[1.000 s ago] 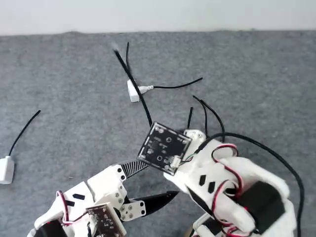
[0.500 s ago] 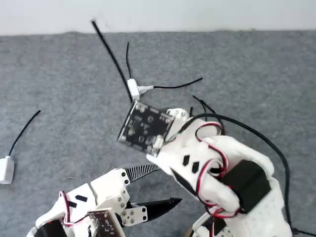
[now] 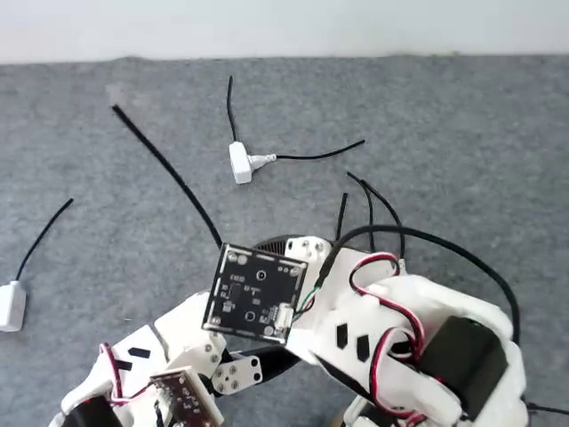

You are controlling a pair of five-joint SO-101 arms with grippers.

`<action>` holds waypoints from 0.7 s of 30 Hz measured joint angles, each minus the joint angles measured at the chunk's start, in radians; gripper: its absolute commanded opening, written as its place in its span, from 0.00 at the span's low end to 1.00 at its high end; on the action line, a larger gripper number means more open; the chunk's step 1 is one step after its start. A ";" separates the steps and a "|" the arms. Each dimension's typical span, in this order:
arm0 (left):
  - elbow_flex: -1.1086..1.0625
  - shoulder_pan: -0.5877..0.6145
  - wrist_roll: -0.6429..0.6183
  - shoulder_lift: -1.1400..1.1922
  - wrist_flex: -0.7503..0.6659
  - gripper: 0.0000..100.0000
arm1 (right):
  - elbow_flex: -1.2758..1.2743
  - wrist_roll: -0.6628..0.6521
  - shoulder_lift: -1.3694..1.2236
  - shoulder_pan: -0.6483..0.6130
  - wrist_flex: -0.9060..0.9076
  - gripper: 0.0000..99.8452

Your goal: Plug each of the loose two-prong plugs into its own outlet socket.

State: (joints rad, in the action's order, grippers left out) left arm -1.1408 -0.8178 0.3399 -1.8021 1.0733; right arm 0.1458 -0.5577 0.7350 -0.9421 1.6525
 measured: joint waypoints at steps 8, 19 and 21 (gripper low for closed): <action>-0.002 -0.068 0.002 0.000 0.008 0.27 | 0.000 0.000 0.000 -0.006 -0.021 0.01; 0.011 -0.135 0.002 0.000 0.021 0.27 | 0.000 0.000 0.000 -0.029 -0.006 0.01; 0.023 -0.103 0.002 0.000 0.021 0.27 | 0.000 0.000 0.000 -0.043 0.011 0.01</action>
State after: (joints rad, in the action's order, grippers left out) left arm -1.1178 -0.9206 0.3414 -1.8021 1.0948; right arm 0.1458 -0.5577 0.7350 -0.9851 1.6632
